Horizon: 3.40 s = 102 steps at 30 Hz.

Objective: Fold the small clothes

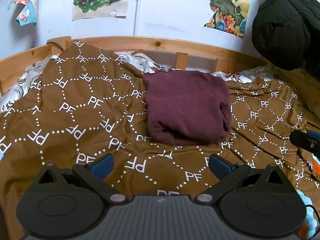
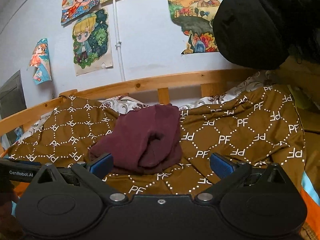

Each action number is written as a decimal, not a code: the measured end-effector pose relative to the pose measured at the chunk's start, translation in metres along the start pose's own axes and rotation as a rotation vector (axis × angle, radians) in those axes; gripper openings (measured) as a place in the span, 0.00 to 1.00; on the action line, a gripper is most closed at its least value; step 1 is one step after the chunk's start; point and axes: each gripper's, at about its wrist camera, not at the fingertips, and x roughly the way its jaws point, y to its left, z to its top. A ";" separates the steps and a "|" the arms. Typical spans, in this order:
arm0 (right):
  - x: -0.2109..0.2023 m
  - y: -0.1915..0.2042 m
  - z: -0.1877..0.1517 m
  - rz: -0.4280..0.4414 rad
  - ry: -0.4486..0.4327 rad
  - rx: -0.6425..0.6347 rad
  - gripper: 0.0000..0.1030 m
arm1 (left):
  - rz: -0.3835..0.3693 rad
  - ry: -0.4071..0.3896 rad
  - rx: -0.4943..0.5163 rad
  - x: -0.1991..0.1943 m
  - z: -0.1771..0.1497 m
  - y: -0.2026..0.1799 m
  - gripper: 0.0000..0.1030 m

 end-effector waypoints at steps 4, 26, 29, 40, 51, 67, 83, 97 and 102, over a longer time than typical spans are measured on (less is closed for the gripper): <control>0.000 0.001 0.001 0.002 -0.001 0.003 0.99 | 0.004 -0.004 0.003 -0.001 0.000 0.000 0.99; -0.002 -0.001 0.001 -0.009 0.000 0.011 0.99 | 0.006 -0.004 0.003 -0.004 0.003 0.000 0.99; -0.002 -0.001 0.001 -0.009 0.000 0.012 0.99 | 0.006 -0.003 0.001 -0.004 0.002 -0.001 0.99; -0.002 0.000 0.001 -0.010 0.000 0.011 0.99 | 0.008 -0.001 -0.001 -0.004 0.002 -0.001 0.99; -0.002 0.000 0.001 -0.009 0.000 0.011 0.99 | 0.008 -0.001 -0.001 -0.004 0.002 -0.001 0.99; -0.002 0.000 0.001 -0.011 0.000 0.011 0.99 | 0.009 0.000 -0.003 -0.004 0.002 -0.001 0.99; -0.002 0.000 0.001 -0.011 0.001 0.011 0.99 | 0.002 0.010 -0.005 -0.002 0.000 0.000 0.99; -0.002 0.000 0.001 -0.011 0.002 0.012 0.99 | 0.048 0.047 -0.023 0.000 0.003 0.005 0.99; -0.002 0.000 0.001 -0.011 0.002 0.011 0.99 | 0.040 0.053 -0.008 0.001 0.002 0.005 0.99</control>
